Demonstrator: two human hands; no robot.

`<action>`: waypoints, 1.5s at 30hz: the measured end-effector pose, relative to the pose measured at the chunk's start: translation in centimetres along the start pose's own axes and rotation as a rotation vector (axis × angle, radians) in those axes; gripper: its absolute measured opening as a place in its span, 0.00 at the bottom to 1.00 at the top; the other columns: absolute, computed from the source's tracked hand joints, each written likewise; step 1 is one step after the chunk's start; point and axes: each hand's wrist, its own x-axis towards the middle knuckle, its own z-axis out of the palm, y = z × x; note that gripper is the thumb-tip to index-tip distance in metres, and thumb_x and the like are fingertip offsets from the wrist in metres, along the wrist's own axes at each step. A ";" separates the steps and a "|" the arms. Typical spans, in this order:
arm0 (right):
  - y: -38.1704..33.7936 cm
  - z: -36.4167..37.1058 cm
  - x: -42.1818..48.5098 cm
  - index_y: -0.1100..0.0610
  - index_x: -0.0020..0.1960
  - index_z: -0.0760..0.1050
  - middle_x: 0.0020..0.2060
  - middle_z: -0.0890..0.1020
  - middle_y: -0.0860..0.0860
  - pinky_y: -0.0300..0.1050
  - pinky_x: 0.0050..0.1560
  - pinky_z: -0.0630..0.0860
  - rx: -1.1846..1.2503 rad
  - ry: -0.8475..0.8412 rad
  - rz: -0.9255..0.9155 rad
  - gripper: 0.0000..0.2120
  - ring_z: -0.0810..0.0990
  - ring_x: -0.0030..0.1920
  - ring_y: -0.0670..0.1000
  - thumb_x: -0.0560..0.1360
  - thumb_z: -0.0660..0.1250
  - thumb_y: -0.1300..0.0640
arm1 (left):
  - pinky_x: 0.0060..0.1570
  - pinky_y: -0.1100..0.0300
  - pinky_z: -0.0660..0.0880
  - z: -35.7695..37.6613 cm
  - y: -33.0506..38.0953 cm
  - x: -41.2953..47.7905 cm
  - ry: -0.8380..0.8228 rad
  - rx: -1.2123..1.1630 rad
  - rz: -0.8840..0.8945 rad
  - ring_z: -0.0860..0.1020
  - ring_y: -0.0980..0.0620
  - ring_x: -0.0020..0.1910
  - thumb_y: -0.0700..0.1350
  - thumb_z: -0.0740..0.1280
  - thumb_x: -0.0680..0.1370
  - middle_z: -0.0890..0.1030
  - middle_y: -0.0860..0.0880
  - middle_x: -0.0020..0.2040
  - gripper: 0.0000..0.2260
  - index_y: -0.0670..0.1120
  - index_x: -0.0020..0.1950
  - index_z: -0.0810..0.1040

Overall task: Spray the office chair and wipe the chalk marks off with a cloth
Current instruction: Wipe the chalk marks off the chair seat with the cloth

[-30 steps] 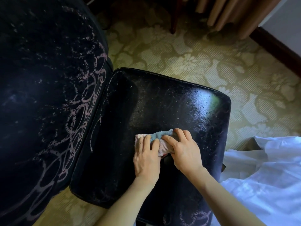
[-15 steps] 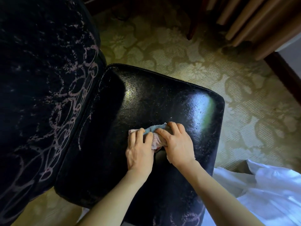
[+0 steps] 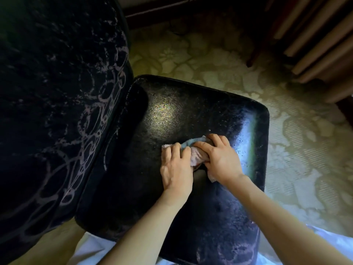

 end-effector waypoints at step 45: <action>-13.4 3.7 -19.5 0.45 0.68 0.67 0.65 0.70 0.51 0.57 0.58 0.73 -0.137 -0.055 0.151 0.20 0.68 0.62 0.57 0.78 0.62 0.55 | 0.61 0.54 0.70 -2.4 -9.4 -18.1 -0.055 0.024 0.178 0.68 0.47 0.65 0.46 0.63 0.78 0.74 0.48 0.63 0.16 0.49 0.67 0.71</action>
